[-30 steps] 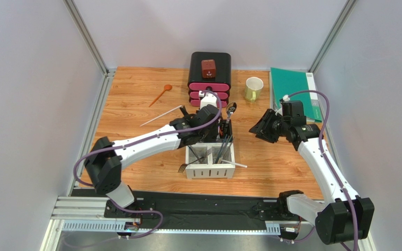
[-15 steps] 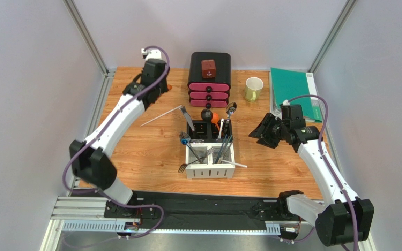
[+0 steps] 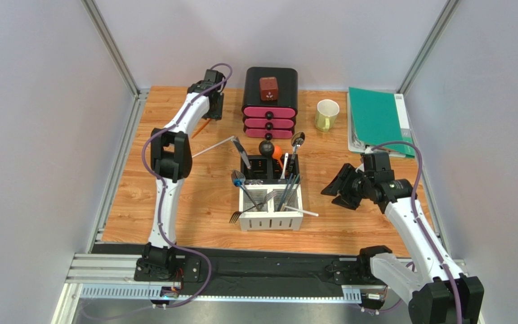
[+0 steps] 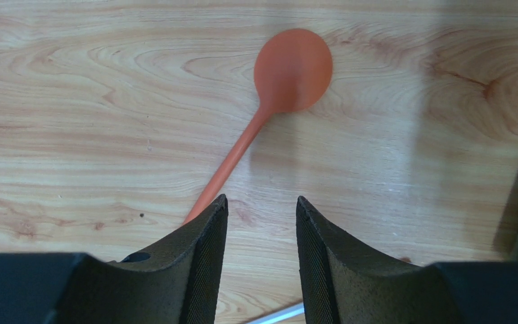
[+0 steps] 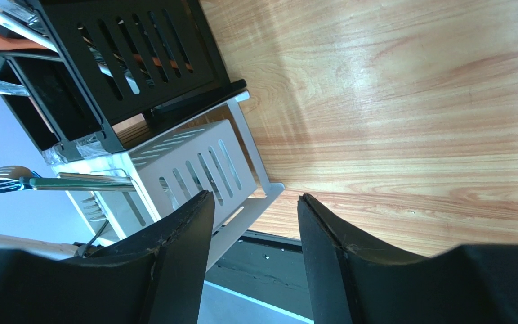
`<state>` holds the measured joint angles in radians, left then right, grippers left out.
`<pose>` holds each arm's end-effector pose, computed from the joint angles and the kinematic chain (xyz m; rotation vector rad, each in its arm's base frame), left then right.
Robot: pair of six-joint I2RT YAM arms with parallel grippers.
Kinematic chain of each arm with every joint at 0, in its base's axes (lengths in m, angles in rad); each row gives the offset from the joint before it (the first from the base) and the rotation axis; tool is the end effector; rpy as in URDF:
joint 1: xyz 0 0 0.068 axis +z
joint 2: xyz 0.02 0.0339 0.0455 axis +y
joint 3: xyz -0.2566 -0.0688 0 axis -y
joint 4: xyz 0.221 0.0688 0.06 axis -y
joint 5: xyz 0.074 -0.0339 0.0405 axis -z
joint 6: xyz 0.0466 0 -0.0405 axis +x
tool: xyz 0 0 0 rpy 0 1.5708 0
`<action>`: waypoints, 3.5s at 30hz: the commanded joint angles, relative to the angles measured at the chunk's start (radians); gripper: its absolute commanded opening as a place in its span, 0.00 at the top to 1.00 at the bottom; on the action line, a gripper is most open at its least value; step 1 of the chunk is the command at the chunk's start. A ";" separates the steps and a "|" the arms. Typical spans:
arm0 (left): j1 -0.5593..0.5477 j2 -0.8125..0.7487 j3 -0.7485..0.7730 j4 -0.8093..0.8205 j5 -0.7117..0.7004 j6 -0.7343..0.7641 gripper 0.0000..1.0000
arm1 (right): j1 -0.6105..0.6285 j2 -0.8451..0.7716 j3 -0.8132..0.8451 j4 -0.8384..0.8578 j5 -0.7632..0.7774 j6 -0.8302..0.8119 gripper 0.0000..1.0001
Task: Sort the eating utensils into containers
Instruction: Place the spoon in the storage box, then pick up the spoon from the center of the board, then place the spoon in the storage box.
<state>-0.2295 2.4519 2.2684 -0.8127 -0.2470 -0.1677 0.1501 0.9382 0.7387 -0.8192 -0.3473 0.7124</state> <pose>0.5002 -0.1051 0.1954 -0.0146 2.5292 0.1602 0.1544 0.0394 0.2351 0.6171 2.6177 0.7461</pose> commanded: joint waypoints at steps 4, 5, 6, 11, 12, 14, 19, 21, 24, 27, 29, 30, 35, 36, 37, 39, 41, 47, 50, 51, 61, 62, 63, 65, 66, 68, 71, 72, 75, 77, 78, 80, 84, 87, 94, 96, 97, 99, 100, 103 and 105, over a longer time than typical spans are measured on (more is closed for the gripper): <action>0.062 0.002 0.066 -0.039 0.008 0.072 0.51 | 0.002 0.017 0.008 0.011 -0.007 0.013 0.46; 0.065 0.004 0.068 -0.037 0.008 0.079 0.51 | 0.002 0.036 0.020 0.009 -0.010 0.007 0.46; 0.074 0.009 0.069 -0.037 0.020 0.092 0.51 | 0.003 0.045 0.027 0.008 -0.012 0.002 0.47; 0.102 0.051 0.129 -0.069 0.109 0.134 0.51 | 0.002 0.065 0.085 0.000 0.013 -0.010 0.48; 0.105 0.070 0.140 -0.091 0.120 0.149 0.51 | 0.002 0.070 0.100 -0.001 0.022 -0.014 0.47; 0.111 0.081 0.151 -0.100 0.133 0.160 0.51 | 0.002 0.080 0.113 -0.001 0.021 -0.021 0.47; 0.121 0.102 0.152 -0.118 0.205 0.163 0.52 | -0.001 0.140 0.139 -0.003 0.002 -0.036 0.48; 0.125 0.117 0.160 -0.128 0.218 0.158 0.52 | -0.004 0.146 0.145 -0.005 0.007 -0.039 0.48; 0.125 0.145 0.198 -0.167 0.239 0.166 0.53 | -0.017 0.139 0.149 -0.012 0.010 -0.045 0.48; 0.125 0.165 0.207 -0.189 0.239 0.172 0.53 | -0.026 0.131 0.145 -0.021 0.011 -0.047 0.48; 0.125 0.173 0.207 -0.206 0.239 0.195 0.58 | -0.030 0.129 0.145 -0.028 0.011 -0.047 0.48; 0.125 0.174 0.207 -0.212 0.241 0.198 0.60 | -0.032 0.128 0.145 -0.026 0.010 -0.047 0.48; 0.124 0.185 0.183 -0.246 0.295 0.212 0.80 | -0.037 0.129 0.151 -0.026 0.008 -0.044 0.48; 0.125 0.183 0.166 -0.252 0.299 0.211 0.84 | -0.038 0.131 0.153 -0.028 0.007 -0.045 0.48; 0.125 0.180 0.155 -0.256 0.301 0.209 0.91 | -0.037 0.129 0.154 -0.028 0.007 -0.042 0.48; 0.125 0.156 0.126 -0.261 0.311 0.201 0.97 | -0.038 0.129 0.153 -0.026 0.007 -0.038 0.48; 0.125 0.103 0.100 -0.263 0.318 0.191 1.00 | -0.038 0.128 0.153 -0.026 0.005 -0.034 0.48; 0.125 -0.069 -0.055 -0.209 0.367 0.174 1.00 | -0.038 0.119 0.143 -0.023 0.007 -0.034 0.48; 0.124 -0.157 -0.128 -0.198 0.399 0.123 1.00 | -0.037 0.123 0.139 -0.011 0.005 -0.027 0.48; 0.125 -0.192 -0.200 -0.181 0.413 0.114 1.00 | -0.038 0.125 0.139 -0.006 0.002 -0.025 0.49; 0.124 -0.727 -0.582 0.070 0.407 0.051 1.00 | -0.040 0.116 0.162 0.009 0.004 -0.013 0.50; 0.122 -0.785 -0.593 0.082 0.416 0.039 1.00 | -0.040 0.116 0.162 0.008 0.002 -0.013 0.50; 0.122 -0.815 -0.624 0.093 0.470 0.019 1.00 | -0.040 0.116 0.160 0.009 0.001 -0.004 0.50; 0.072 -0.908 -0.671 0.151 0.506 -0.044 1.00 | -0.038 0.122 0.165 0.006 -0.010 0.005 0.52; 0.038 -0.941 -0.735 0.182 0.529 -0.062 1.00 | -0.035 0.120 0.165 0.005 -0.015 0.018 0.53; -0.069 -1.013 -0.788 0.246 0.508 -0.101 1.00 | -0.034 0.111 0.165 0.014 -0.010 0.027 0.53; -0.266 -1.056 -0.898 0.401 0.479 -0.238 1.00 | -0.032 0.111 0.188 0.017 0.011 0.027 0.54; -0.330 -1.065 -0.979 0.471 0.494 -0.289 1.00 | -0.029 0.116 0.200 0.015 0.014 0.019 0.54; -0.462 -1.070 -1.052 0.654 0.443 -0.386 1.00 | -0.017 0.137 0.248 0.020 0.021 0.006 0.54; -0.519 -1.036 -1.020 0.633 0.392 -0.336 1.00 | -0.011 0.146 0.261 0.025 0.021 0.012 0.54; -0.536 -1.024 -0.995 0.626 0.384 -0.322 1.00 | -0.011 0.145 0.261 0.028 0.018 0.016 0.54; -0.551 -1.008 -1.024 0.651 0.358 -0.343 1.00 | -0.004 0.139 0.264 0.038 0.010 0.030 0.55; -0.551 -0.981 -1.046 0.713 0.322 -0.354 1.00 | -0.004 0.125 0.264 0.020 0.007 0.019 0.55; -0.557 -0.953 -1.046 0.730 0.282 -0.349 1.00 | -0.004 0.123 0.248 -0.006 0.007 0.009 0.55; -0.583 -0.848 -1.032 0.791 0.218 -0.342 1.00 | -0.004 0.088 0.183 -0.001 -0.013 0.013 0.55; -0.608 -0.841 -1.061 0.803 0.152 -0.351 1.00 | -0.004 0.080 0.182 -0.008 -0.015 0.001 0.55; -0.616 -0.843 -1.076 0.837 0.135 -0.371 1.00 | -0.004 0.077 0.185 -0.014 -0.010 -0.004 0.55; -0.640 -0.844 -1.113 0.859 0.079 -0.359 1.00 | -0.004 0.064 0.189 -0.026 -0.005 -0.010 0.55; -0.665 -0.840 -1.119 0.860 0.051 -0.351 1.00 | -0.004 0.059 0.192 -0.029 -0.002 -0.016 0.55; -0.695 -0.838 -1.161 0.920 -0.024 -0.331 1.00 | -0.004 0.051 0.197 -0.041 0.002 -0.025 0.55; -0.703 -0.835 -1.182 0.949 -0.034 -0.331 1.00 | -0.004 0.054 0.194 -0.054 -0.002 -0.034 0.55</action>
<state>-0.9066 1.6203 1.1114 0.0067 -0.1875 -0.5114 0.1429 1.0103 0.9199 -0.8516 -0.3439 0.7067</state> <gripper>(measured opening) 0.009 0.454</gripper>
